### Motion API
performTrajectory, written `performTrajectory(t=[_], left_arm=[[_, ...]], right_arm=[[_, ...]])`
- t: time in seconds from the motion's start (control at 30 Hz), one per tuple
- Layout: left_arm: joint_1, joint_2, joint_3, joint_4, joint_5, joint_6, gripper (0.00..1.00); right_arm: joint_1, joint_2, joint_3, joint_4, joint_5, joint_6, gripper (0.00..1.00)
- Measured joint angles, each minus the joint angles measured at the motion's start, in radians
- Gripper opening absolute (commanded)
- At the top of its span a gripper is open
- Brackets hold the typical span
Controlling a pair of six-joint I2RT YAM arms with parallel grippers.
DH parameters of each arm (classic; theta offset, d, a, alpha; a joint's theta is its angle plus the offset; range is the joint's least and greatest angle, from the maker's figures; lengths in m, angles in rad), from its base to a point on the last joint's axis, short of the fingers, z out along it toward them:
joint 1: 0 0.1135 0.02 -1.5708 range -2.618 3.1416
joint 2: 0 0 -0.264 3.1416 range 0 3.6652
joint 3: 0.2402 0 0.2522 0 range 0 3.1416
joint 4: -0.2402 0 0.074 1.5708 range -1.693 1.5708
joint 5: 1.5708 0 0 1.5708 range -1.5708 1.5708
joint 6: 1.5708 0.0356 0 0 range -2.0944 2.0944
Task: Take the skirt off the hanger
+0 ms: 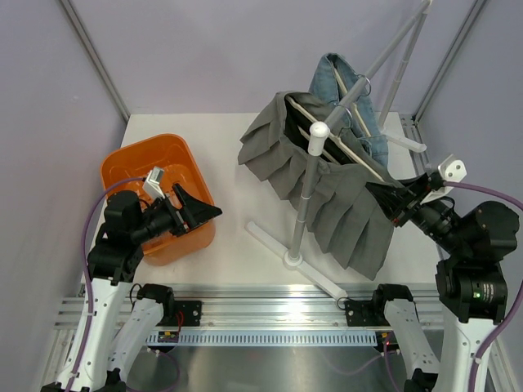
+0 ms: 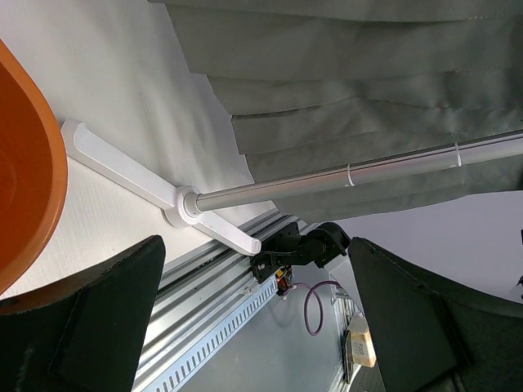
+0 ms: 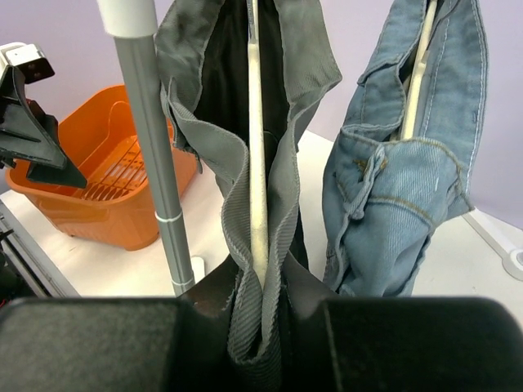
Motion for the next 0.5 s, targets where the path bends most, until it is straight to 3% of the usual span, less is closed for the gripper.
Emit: performTrajectory(t=[0.5], left_arm=[[0.000,0.031,0.000,0.000,-0.005,-0.008,0.99]], right_arm=[[0.000,-0.132,-0.072,-0.080,0.039,-0.008,0.00]])
